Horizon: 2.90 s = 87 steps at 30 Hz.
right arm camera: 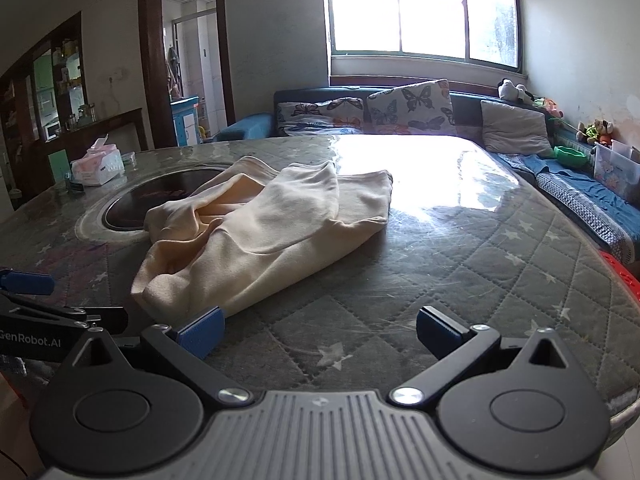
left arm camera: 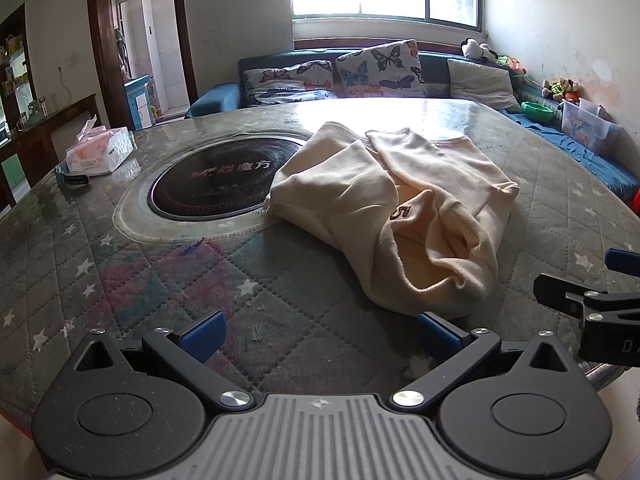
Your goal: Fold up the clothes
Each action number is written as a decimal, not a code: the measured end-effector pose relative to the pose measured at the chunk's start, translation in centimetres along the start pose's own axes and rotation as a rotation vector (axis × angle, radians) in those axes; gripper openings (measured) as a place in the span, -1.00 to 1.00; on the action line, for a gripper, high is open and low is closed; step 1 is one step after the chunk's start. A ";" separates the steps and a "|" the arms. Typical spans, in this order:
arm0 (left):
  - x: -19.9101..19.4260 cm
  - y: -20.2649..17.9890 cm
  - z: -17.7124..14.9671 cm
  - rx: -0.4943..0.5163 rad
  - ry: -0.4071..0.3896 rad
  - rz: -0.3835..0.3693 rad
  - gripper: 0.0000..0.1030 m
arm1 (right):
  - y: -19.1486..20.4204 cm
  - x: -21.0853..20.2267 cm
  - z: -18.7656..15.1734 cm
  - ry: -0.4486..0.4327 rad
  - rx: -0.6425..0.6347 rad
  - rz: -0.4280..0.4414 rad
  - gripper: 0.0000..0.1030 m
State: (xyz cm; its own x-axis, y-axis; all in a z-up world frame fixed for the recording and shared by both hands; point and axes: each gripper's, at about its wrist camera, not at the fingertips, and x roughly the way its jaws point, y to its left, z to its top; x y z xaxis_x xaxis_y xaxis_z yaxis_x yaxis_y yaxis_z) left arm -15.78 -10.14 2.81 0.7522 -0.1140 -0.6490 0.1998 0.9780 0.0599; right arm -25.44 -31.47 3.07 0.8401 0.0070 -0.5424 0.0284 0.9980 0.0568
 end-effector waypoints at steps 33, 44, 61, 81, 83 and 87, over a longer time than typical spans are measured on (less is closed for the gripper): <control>2.9 0.8 5.2 0.013 0.000 -0.012 1.00 | -0.3 3.8 4.7 0.029 -0.030 0.025 0.93; 6.0 1.7 9.9 0.042 -0.029 -0.039 0.85 | -1.3 7.6 8.1 0.055 -0.031 0.033 0.78; 15.0 -0.7 15.5 0.140 0.037 -0.164 0.38 | -2.4 12.5 12.7 0.079 -0.069 0.061 0.56; 16.5 1.4 13.9 0.060 0.084 -0.281 -0.76 | 2.3 22.7 16.6 0.196 -0.163 0.197 -0.11; 16.5 1.6 13.9 0.055 0.083 -0.286 -0.76 | 2.7 23.8 16.5 0.217 -0.163 0.192 -0.19; 16.7 1.9 13.9 0.051 0.083 -0.293 -0.76 | 3.3 25.2 15.9 0.244 -0.195 0.162 -0.41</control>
State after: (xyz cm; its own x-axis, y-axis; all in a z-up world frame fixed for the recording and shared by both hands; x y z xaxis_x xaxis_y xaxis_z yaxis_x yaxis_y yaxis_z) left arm 5.88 -12.64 2.66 0.6043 -0.3733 -0.7039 0.4335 0.8953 -0.1027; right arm 4.44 -29.01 2.91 0.6703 0.1578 -0.7251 -0.2186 0.9758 0.0102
